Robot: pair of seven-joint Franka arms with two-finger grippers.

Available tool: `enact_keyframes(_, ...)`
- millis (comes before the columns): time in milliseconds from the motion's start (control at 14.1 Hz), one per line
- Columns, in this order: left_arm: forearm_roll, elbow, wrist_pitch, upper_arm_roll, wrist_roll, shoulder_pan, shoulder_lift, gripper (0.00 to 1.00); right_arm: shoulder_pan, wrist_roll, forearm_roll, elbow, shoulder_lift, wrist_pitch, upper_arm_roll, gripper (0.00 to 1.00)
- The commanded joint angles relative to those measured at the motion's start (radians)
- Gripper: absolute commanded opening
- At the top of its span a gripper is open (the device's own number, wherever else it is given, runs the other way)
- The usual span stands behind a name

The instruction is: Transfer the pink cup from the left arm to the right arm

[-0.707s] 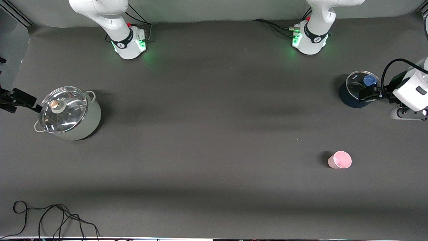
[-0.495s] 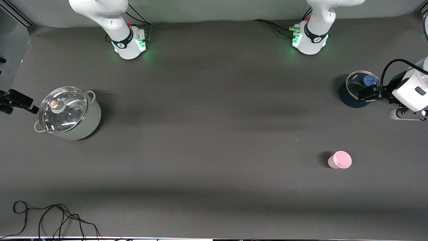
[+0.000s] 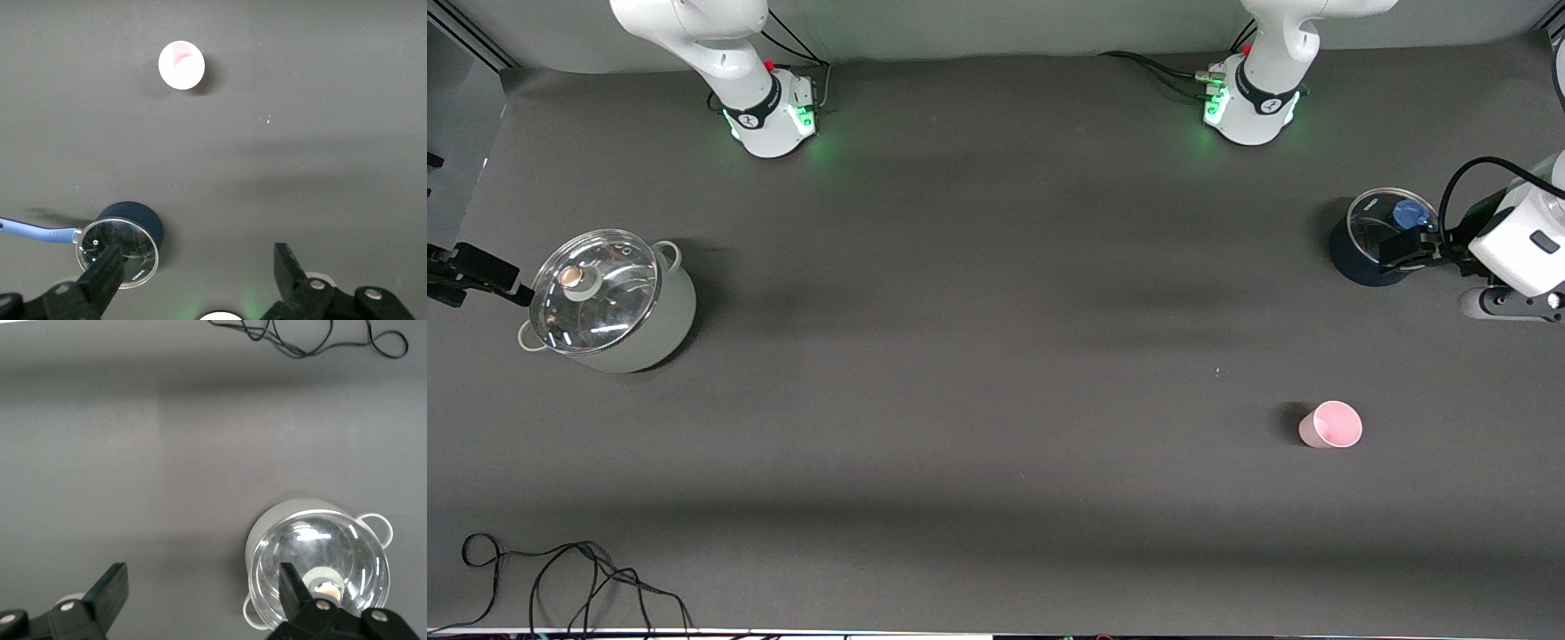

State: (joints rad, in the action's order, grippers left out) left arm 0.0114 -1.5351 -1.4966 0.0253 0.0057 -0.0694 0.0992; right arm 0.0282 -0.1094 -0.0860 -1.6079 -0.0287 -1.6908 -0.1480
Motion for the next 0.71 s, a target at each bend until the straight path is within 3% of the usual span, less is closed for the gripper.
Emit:
enact_keyframes(0, 0.007, 0.024, -0.001, -0.002, 0.005, -0.001, 0.01, 1.0, 0.003, -0.013, -0.017, 0.022, -0.004, 0.042, -0.027, 1.0)
enact_keyframes(354, 0.009, 0.026, -0.022, -0.002, 0.013, 0.003, 0.011, 1.0, -0.007, -0.009, -0.017, 0.023, -0.007, 0.04, -0.028, 1.0)
enact_keyframes(636, 0.001, 0.024, -0.082, 0.002, 0.255, 0.051, 0.02, 1.0, -0.007, -0.01, -0.017, 0.023, -0.007, 0.04, -0.028, 1.0)
